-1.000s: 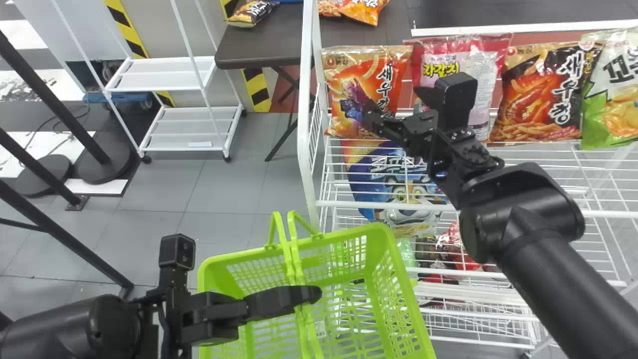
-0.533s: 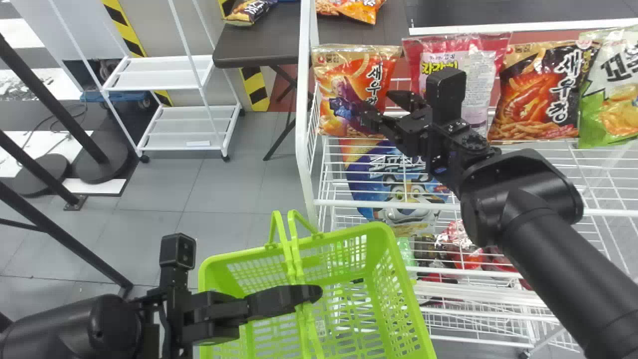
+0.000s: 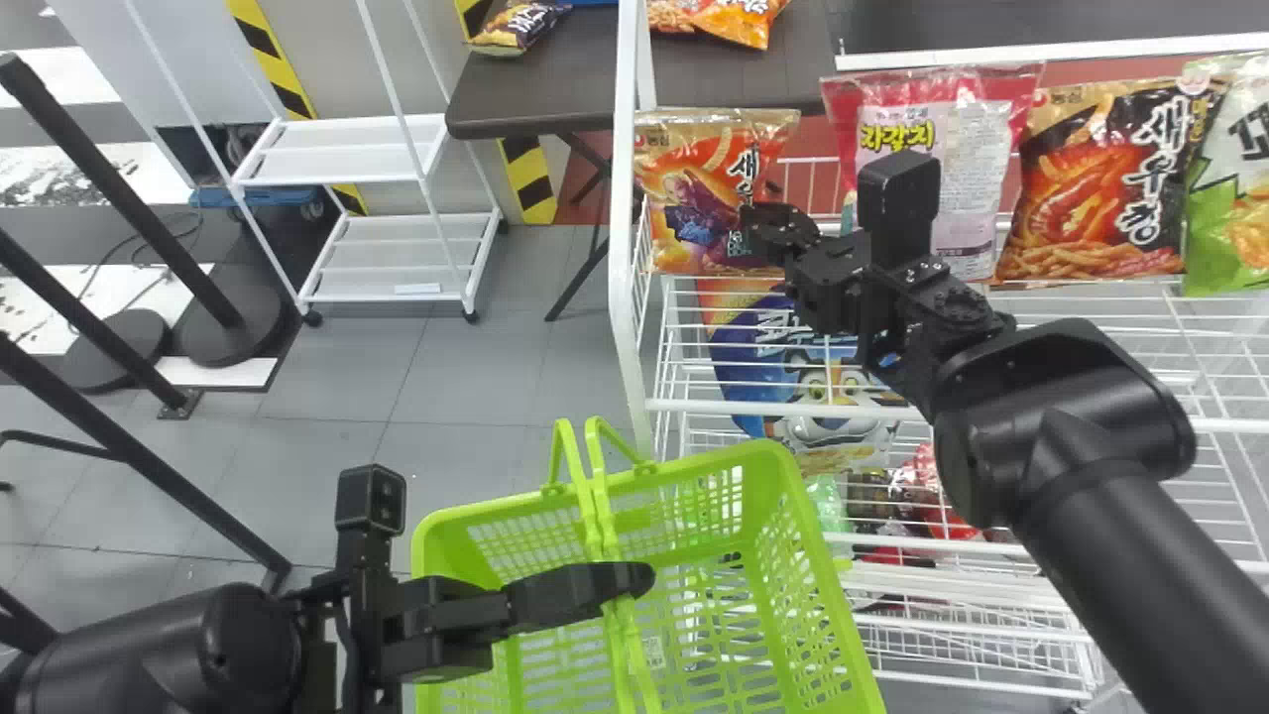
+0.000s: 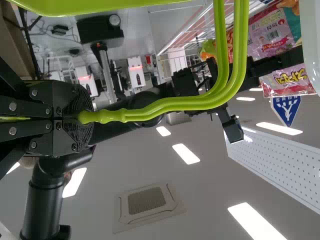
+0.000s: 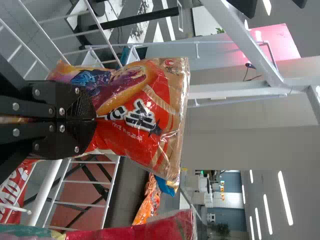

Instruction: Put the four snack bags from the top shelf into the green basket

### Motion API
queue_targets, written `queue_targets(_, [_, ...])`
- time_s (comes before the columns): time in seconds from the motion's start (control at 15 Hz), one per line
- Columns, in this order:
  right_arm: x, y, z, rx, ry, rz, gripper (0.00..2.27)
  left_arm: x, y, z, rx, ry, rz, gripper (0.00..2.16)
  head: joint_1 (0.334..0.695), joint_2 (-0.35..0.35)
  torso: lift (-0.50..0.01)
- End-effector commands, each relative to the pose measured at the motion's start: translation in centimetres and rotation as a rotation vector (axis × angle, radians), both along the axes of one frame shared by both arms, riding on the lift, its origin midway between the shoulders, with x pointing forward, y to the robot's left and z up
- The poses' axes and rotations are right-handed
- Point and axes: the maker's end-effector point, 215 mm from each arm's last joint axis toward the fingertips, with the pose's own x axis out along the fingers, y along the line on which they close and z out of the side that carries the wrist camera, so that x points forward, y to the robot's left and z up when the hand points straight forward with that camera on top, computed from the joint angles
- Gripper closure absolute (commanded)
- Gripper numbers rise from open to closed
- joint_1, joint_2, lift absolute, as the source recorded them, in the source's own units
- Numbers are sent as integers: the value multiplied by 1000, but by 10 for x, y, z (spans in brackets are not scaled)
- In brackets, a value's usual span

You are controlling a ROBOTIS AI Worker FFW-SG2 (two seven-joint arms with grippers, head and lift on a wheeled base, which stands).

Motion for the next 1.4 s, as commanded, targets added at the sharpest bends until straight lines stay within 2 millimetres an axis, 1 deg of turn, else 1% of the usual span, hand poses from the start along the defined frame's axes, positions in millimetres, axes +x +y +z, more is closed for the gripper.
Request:
queue_targets(0.0, [-19,-8,10,3,44,-23,2253,2,3,5,-11,-11,3,2148,695,189,0])
queue_targets(0.07, [-25,-15,16,4,38,-42,2253,3,3,5,-11,-11,3,2148,695,191,0])
queue_targets(0.13, [-34,-16,31,4,17,-51,2253,3,3,6,-12,-11,3,2148,695,190,0])
queue_targets(0.33, [-60,-47,56,-16,-17,-119,2253,8,2,9,-12,-20,1,2148,695,174,0])
queue_targets(0.4, [-71,-62,57,-15,16,-144,2253,10,2,10,-12,-22,0,2148,695,167,0])
queue_targets(0.47, [-85,-69,56,-15,52,-155,2253,11,1,11,-12,-26,-3,2148,695,159,0])
queue_targets(0.73, [-150,-109,45,-38,211,-205,2253,24,5,9,-16,-19,6,2148,695,106,0])
queue_targets(0.8, [-168,-116,39,-55,250,-203,2253,27,5,9,-15,-20,8,2148,695,99,0])
queue_targets(0.87, [-179,-122,45,-59,264,-207,2253,29,6,9,-8,-21,8,2148,695,84,0])
queue_targets(0.93, [-195,-129,39,-62,318,-203,2253,33,6,7,-5,-16,10,2148,695,76,0])
queue_targets(1.0, [-211,-130,33,-52,374,-182,2253,36,6,5,-4,-13,11,2148,695,69,0])
queue_targets(1.13, [-236,-130,33,-32,442,-152,2253,41,6,4,-3,-8,13,2148,695,59,0])
queue_targets(1.2, [-248,-127,27,-28,485,-132,2253,41,6,4,1,-10,11,2148,695,57,0])
queue_targets(1.33, [-268,-115,19,-16,562,-85,2253,41,4,3,1,-7,8,2148,695,59,0])
